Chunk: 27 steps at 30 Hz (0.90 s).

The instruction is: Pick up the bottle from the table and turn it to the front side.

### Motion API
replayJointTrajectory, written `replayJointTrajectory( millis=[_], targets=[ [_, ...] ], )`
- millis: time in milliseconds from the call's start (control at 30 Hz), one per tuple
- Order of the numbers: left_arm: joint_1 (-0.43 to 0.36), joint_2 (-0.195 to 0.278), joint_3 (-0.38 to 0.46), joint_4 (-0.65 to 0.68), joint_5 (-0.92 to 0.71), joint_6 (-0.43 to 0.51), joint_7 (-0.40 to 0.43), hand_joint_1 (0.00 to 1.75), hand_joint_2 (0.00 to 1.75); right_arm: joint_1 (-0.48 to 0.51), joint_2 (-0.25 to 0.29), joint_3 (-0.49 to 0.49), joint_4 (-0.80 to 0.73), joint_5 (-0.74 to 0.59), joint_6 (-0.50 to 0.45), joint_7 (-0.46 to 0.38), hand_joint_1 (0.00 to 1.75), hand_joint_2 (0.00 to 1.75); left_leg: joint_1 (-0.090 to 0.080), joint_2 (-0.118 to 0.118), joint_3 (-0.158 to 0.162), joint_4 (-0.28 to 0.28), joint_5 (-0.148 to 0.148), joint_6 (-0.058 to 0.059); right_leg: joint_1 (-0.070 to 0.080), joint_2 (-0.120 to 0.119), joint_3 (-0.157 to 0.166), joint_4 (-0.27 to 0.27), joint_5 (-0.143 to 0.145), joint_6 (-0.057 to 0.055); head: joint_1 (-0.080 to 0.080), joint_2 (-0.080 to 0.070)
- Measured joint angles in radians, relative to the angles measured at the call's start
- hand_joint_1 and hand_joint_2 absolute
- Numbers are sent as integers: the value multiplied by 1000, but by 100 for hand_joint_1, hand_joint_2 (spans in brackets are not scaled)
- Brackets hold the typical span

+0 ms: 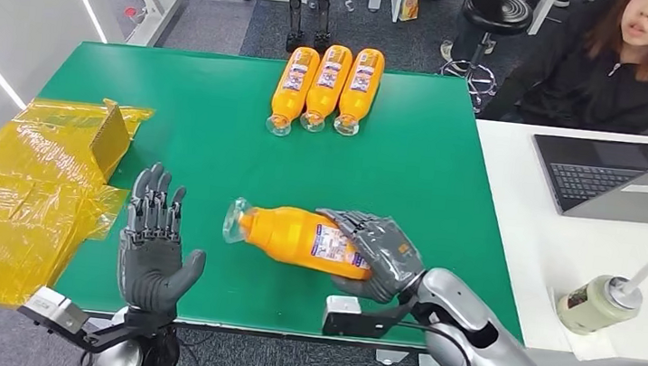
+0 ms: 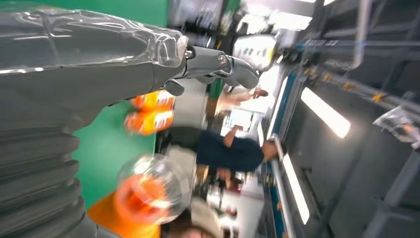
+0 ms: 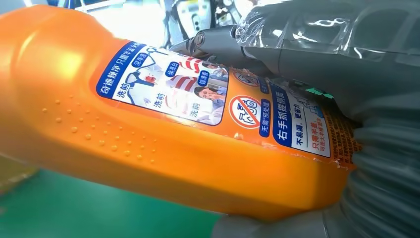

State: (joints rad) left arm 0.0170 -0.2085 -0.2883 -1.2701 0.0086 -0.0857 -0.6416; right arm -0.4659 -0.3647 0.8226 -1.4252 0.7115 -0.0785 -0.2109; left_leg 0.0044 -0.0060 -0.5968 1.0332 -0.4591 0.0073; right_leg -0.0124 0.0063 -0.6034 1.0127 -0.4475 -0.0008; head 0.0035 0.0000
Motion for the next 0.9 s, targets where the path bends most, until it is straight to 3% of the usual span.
replayJointTrajectory(
  millis=[333,600,733,900],
  targets=[
    [-33,-29,-4,85,246,-271,95,0,175,132,137,-64,-56,82,-11,-28,175,175,0,1,-1,0,0,0,0,0,0,0,0,0,0,0],
    [-55,-30,-28,104,289,-305,119,0,175,142,215,-66,-46,64,1,-33,175,175,0,1,-1,0,0,0,0,0,-1,0,0,0,0,0],
    [-77,-30,-49,117,297,-310,118,175,175,149,246,-66,-44,66,9,-15,174,175,0,0,0,0,0,0,0,0,-1,0,0,0,0,0],
    [-96,-30,-66,132,297,-306,109,175,175,164,261,-66,-54,71,13,5,173,175,0,1,-1,0,0,0,0,0,-1,0,0,0,0,0]
  ],
)
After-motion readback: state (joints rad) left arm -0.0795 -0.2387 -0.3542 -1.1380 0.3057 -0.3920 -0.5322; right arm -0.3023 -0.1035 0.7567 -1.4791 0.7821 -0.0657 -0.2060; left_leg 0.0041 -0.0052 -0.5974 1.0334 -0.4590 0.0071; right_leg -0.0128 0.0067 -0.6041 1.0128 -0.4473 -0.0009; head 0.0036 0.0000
